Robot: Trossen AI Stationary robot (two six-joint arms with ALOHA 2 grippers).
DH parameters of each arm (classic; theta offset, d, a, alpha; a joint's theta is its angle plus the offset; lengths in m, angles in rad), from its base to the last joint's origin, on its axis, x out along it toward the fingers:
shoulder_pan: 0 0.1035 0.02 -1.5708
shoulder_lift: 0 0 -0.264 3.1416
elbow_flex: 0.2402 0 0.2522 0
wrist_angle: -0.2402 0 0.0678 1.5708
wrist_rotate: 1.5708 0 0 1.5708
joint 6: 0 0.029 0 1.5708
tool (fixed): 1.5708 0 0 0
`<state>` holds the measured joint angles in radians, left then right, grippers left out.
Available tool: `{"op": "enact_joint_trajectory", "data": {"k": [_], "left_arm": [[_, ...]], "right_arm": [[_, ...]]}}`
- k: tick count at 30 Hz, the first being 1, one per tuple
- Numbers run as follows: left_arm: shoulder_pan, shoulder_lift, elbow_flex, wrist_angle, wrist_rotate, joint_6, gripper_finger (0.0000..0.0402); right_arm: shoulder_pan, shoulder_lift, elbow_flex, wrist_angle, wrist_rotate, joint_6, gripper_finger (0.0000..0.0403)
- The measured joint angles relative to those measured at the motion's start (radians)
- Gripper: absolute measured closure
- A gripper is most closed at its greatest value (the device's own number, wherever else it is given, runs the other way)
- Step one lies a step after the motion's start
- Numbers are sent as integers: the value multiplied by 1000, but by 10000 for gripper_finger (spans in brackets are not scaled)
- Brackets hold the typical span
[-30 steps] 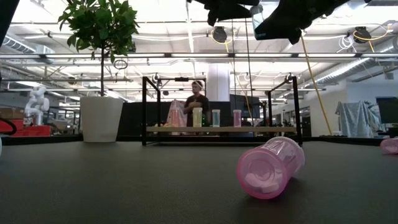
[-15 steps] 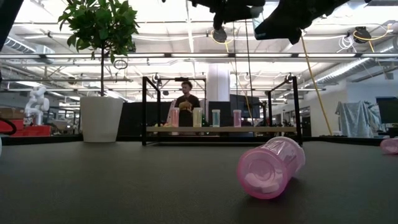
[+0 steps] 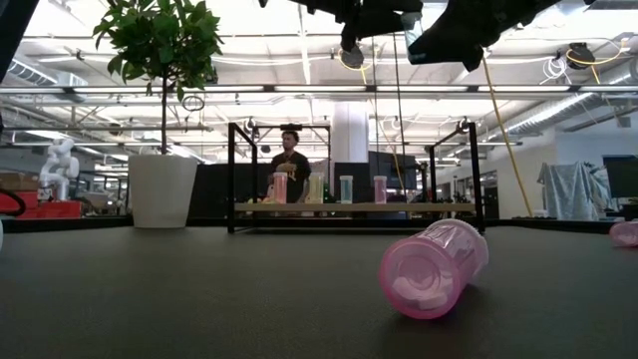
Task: Pick and place medicine bottles onto shelf by color
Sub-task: Put the right blue pill bottle on the shelf aligned with the other blue pill bottle
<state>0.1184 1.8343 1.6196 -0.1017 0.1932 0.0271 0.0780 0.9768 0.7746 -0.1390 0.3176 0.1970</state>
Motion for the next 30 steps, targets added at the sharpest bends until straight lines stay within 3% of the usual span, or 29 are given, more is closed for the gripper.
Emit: {"op": "enact_joint_trajectory", "data": {"k": [8, 12, 17, 24, 30], "left_arm": [[4, 0, 0, 0, 8, 2, 288], [11, 0, 0, -2, 8, 2, 279], [36, -1, -1, 2, 7, -3, 266], [116, -1, -1, -6, -149, -9, 285], [249, 66, 0, -39, -184, -11, 276]], "right_arm": [[0, 0, 0, 0, 1, -14, 298], [-12, -1, 0, -21, 2, 4, 291], [-41, -7, -1, -123, 31, 48, 247], [-46, -71, -1, -267, 131, 154, 183], [-46, -106, -1, -254, 150, 159, 170]]}}
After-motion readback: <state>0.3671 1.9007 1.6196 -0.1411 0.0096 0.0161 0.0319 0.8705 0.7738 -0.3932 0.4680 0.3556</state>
